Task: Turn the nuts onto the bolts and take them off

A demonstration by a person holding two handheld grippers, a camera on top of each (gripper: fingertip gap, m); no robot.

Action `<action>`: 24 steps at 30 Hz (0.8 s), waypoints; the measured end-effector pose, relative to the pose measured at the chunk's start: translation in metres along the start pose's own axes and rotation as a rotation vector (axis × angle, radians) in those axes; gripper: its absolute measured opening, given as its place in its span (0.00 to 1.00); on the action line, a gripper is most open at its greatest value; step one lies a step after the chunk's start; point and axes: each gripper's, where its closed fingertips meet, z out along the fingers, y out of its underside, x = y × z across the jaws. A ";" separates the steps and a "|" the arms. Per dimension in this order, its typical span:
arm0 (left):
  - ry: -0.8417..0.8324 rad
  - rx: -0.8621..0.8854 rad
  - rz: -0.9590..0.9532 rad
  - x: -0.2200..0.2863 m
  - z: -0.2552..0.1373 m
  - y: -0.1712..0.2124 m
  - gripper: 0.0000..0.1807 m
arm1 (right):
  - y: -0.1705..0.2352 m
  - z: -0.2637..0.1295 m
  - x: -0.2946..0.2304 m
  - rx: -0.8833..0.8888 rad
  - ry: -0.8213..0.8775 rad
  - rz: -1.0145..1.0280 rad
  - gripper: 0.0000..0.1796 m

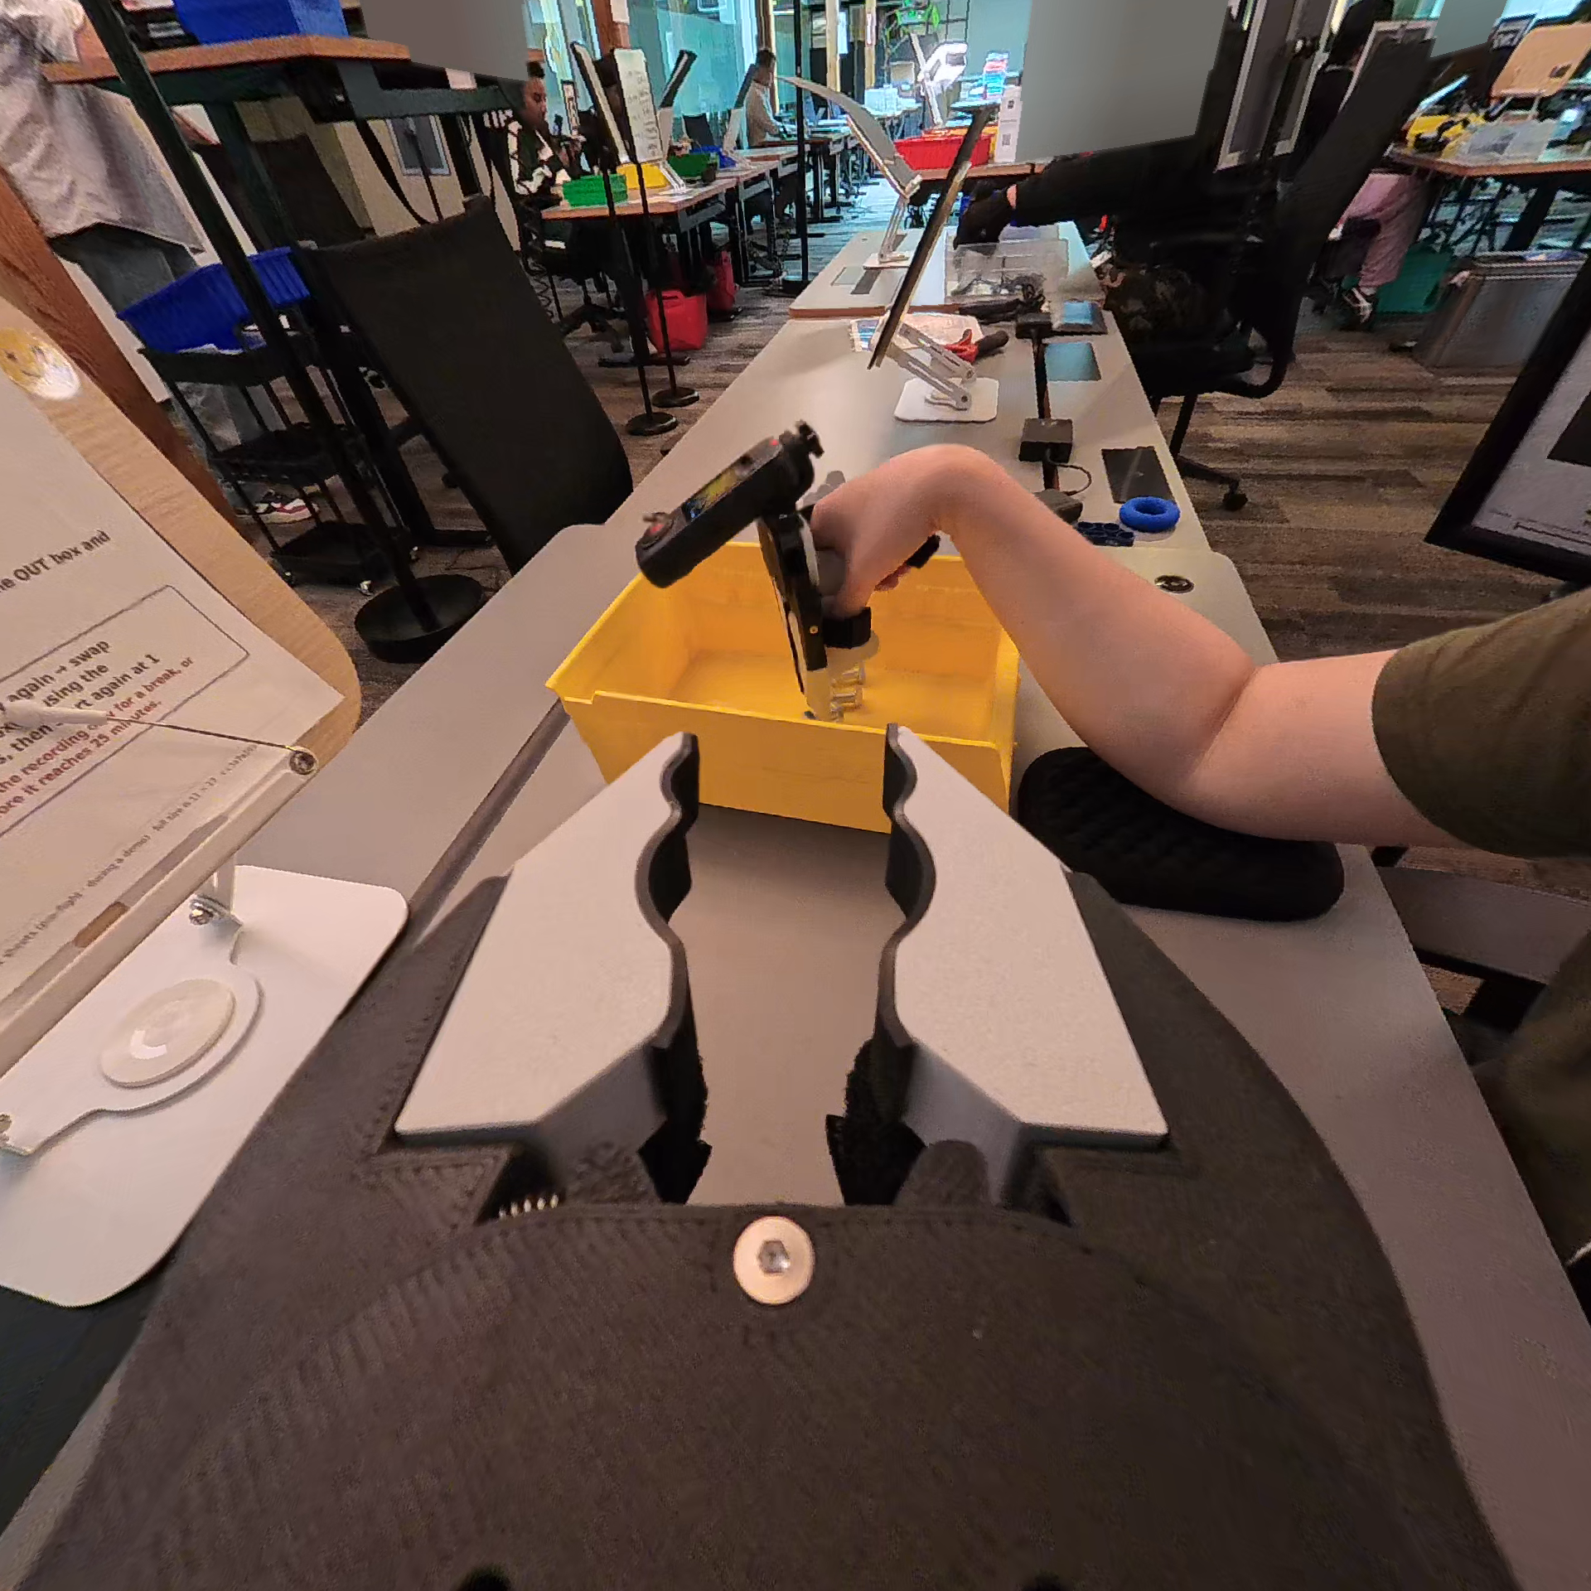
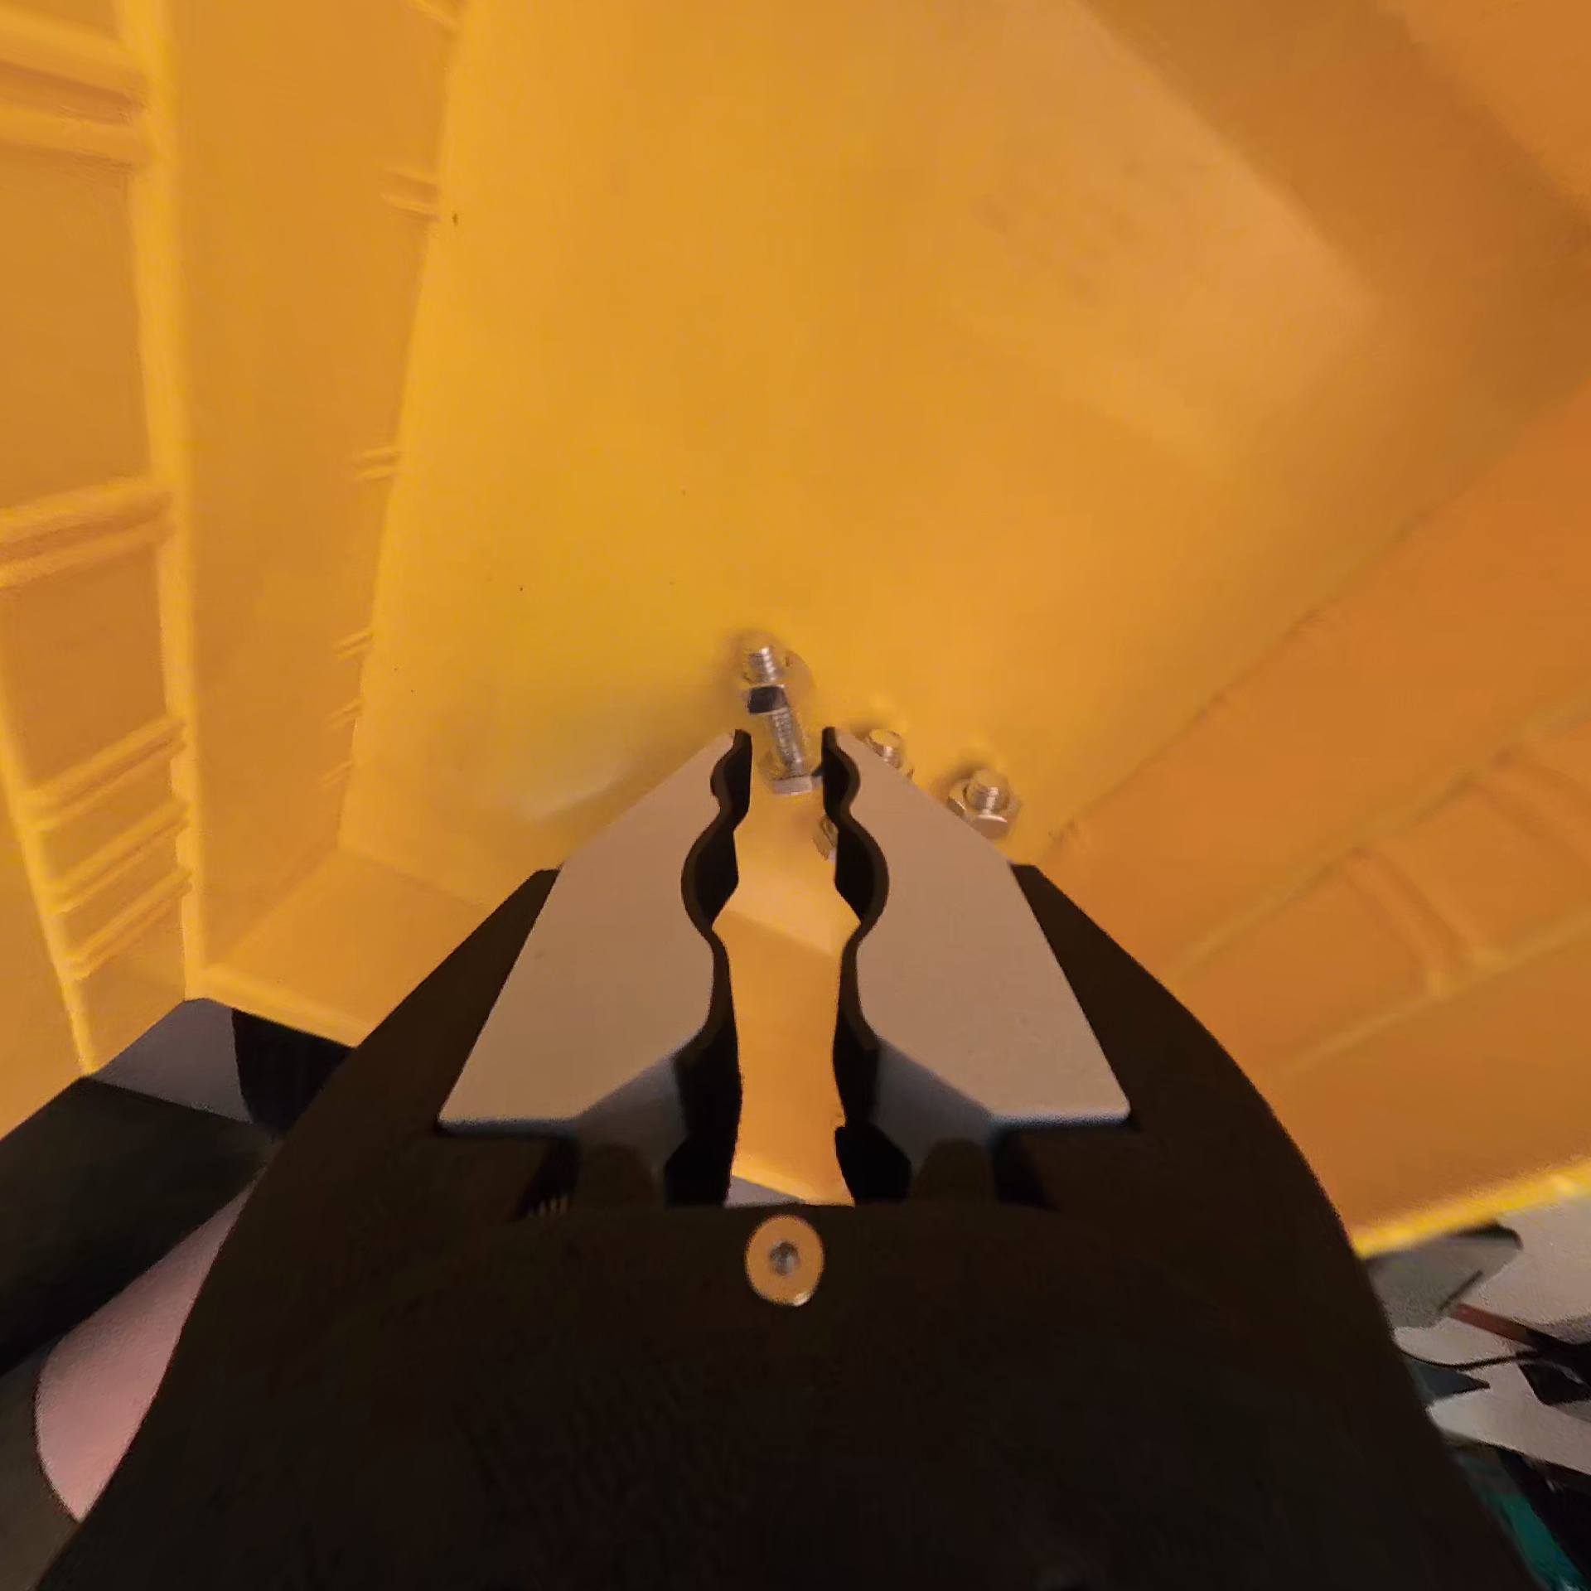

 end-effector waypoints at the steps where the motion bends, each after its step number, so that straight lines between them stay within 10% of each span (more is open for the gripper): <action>1: -0.010 0.004 0.009 0.001 -0.003 -0.003 0.24 | -0.002 -0.008 0.000 0.035 0.002 -0.001 0.09; 12: -0.431 0.078 0.144 -0.004 -0.128 -0.068 0.22 | -0.028 -0.249 -0.061 1.182 0.364 -0.283 0.23; 16: -0.346 -0.059 -0.123 0.002 -0.168 -0.022 0.24 | 0.005 -0.335 -0.149 1.703 0.442 -0.564 0.37; 24: -0.627 -0.864 -0.398 -0.034 -0.257 0.160 0.21 | 0.045 -0.367 -0.275 1.938 0.340 -0.810 0.40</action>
